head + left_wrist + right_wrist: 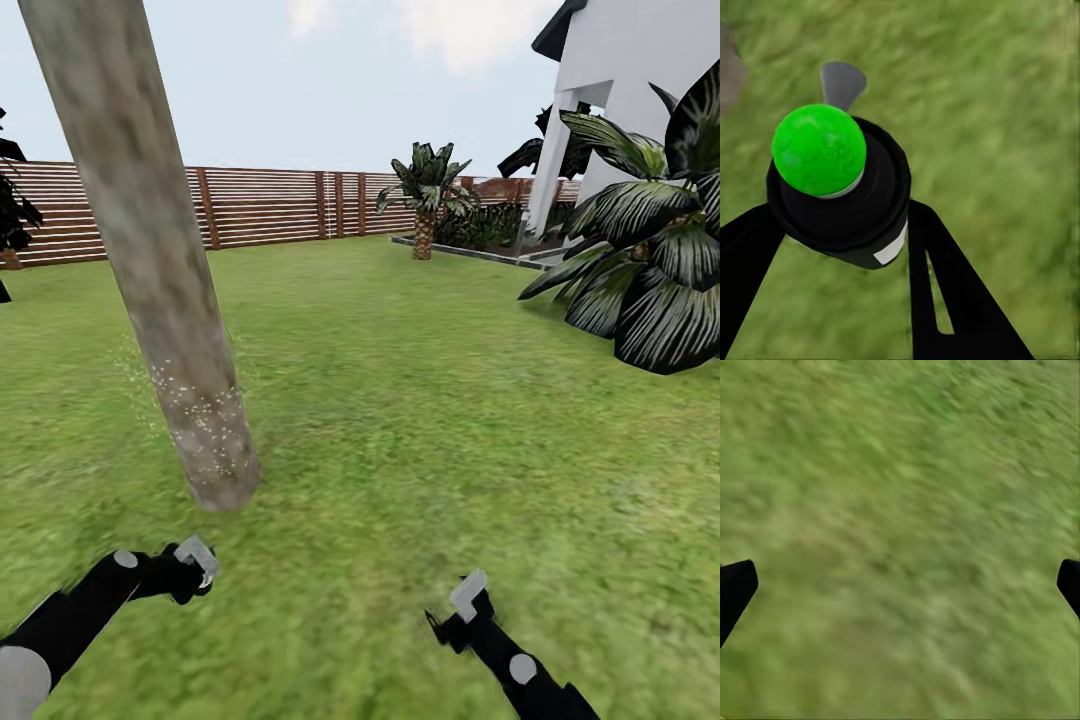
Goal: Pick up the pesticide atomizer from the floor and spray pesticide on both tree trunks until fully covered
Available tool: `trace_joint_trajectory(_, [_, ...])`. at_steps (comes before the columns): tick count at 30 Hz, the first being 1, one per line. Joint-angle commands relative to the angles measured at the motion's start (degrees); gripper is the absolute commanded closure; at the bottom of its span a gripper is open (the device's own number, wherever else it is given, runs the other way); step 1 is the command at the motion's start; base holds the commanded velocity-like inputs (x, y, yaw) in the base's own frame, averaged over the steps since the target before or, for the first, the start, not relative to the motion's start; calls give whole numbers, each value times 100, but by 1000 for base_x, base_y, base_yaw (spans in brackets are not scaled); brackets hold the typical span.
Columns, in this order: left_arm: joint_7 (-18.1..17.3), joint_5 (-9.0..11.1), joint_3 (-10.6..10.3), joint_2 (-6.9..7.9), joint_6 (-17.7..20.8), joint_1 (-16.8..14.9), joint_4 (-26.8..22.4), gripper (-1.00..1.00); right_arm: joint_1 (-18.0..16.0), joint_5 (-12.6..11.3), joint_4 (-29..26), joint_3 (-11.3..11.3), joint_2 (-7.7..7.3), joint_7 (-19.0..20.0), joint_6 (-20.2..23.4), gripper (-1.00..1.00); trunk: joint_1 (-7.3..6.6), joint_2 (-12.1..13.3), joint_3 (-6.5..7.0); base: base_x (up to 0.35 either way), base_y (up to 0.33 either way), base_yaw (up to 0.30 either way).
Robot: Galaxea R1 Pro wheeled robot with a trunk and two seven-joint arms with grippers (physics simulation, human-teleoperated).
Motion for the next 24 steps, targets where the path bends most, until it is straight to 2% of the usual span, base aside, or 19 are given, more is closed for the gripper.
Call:
trace_joint_trajectory(1, [-23, -25, -154, -56, -4, -10, -3, 100, -49, 4, -9, -1, -1, 402, 27, -100, 0, 0, 0, 0, 0, 0])
trace_joint_trajectory(3, [-162, -35, -560, -106, 0, -18, -13, 100, -121, 15, -19, -1, -14, 1231, 43, -100, 0, 0, 0, 0, 0, 0])
trace_joint_trajectory(5, [-198, -83, -653, -112, -4, -11, -12, 100, -137, 16, -49, -1, -11, 1353, 41, -100, 0, 0, 0, 0, 0, 0])
trace_joint_trajectory(9, [-311, -376, -673, -120, -6, -1, -15, 100, -142, 28, -96, 13, 3, 1404, 38, -100, 0, 0, 0, 0, 0, 0])
trace_joint_trajectory(11, [-424, -439, -677, -133, -6, 0, -16, 100, -142, 208, -105, 144, 54, 1427, 41, -100, 0, 0, 0, 0, 0, 0])
trace_joint_trajectory(12, [-456, -469, -677, -168, -6, 0, -16, 100, -142, 297, -107, 236, 71, 1434, 39, 100, 0, 0, 0, 0, 0, 0])
trace_joint_trajectory(13, [-469, -503, -680, -198, -6, 0, -16, 100, -142, 332, -107, 282, 79, 1436, 41, 100, 0, 0, 0, 0, 0, 0])
trace_joint_trajectory(15, [-486, -766, -679, -317, -4, 1, -16, 100, -142, 383, -125, 348, 135, 1498, 43, 100, 0, 0, 0, 0, 0, 0])
trace_joint_trajectory(17, [-491, -1065, -678, -465, -5, 1, -8, 100, -142, 454, -301, 369, 249, 1940, 50, 100, 0, 0, 0, 0, 0, 0])
trace_joint_trajectory(20, [-492, -1280, -678, -680, -4, -7, 37, 100, -142, 706, -600, 376, 310, 2492, 52, 100, 0, 0, 0, 0, 0, 0])
trace_joint_trajectory(23, [-519, -1478, -684, -820, 2, -8, 51, 100, -164, 815, -734, 376, 451, 2600, 52, 100, 0, 0, 0, 0, 0, 0])
trace_joint_trajectory(24, [-624, -1565, -685, -863, 2, -8, 53, 100, -172, 820, -792, 376, 492, 2609, 57, 100, 0, 0, 0, 0, 0, 0])
